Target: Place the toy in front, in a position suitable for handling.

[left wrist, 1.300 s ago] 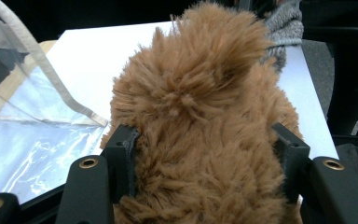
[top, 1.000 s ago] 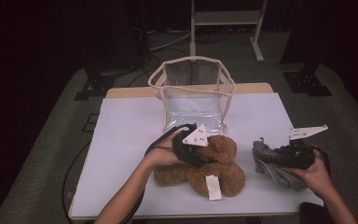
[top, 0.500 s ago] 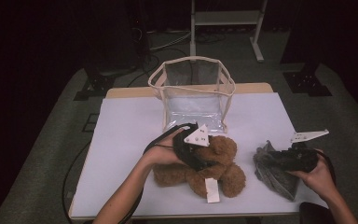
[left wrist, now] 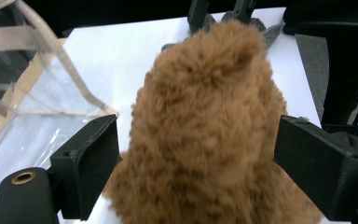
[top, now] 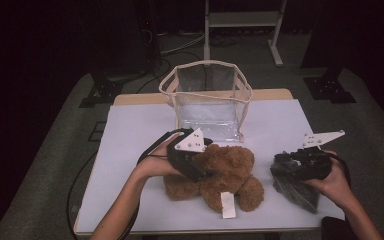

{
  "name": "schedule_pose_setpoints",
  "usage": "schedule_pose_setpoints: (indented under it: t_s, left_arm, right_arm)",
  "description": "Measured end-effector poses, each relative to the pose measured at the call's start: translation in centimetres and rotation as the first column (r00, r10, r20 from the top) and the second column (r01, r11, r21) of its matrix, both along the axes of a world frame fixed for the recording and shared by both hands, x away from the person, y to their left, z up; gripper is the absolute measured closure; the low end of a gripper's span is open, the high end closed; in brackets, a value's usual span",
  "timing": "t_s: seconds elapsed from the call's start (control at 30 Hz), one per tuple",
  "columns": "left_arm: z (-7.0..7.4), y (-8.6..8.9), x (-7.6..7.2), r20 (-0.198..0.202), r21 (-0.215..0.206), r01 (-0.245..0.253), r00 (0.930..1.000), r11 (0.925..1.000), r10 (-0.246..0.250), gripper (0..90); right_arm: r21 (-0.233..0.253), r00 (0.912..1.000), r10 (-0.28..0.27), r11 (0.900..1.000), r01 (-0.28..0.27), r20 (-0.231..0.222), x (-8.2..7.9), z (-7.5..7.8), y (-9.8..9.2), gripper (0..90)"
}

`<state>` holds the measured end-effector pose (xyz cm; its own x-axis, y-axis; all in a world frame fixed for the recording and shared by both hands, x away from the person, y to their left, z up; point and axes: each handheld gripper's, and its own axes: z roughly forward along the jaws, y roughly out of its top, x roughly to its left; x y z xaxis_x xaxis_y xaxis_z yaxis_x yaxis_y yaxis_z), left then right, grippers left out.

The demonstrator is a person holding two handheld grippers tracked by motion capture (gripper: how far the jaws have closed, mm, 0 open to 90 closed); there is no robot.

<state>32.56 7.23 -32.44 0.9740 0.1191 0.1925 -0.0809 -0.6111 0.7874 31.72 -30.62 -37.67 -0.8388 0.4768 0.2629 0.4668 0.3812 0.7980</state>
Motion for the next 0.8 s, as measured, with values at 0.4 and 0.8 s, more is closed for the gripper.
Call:
schedule_pose_setpoints:
  t_s: [0.4, 0.8]
  left_arm:
    - [-1.9, 4.3, -0.3, -0.032, -0.012, -0.056, 0.9979, 0.9984, 0.056, 9.3]
    - [-4.3, 7.9, -0.1, -0.060, -0.011, -0.107, 0.9926, 0.9942, 0.106, 8.5]
  right_arm:
    - [0.005, 0.9864, 0.143, 0.990, -0.144, 0.081, 0.8, 2.3, 5.2, 18.5]
    - [-0.034, 0.9688, 0.219, 0.976, -0.216, 0.117, 1.2, 2.6, 8.7, 15.5]
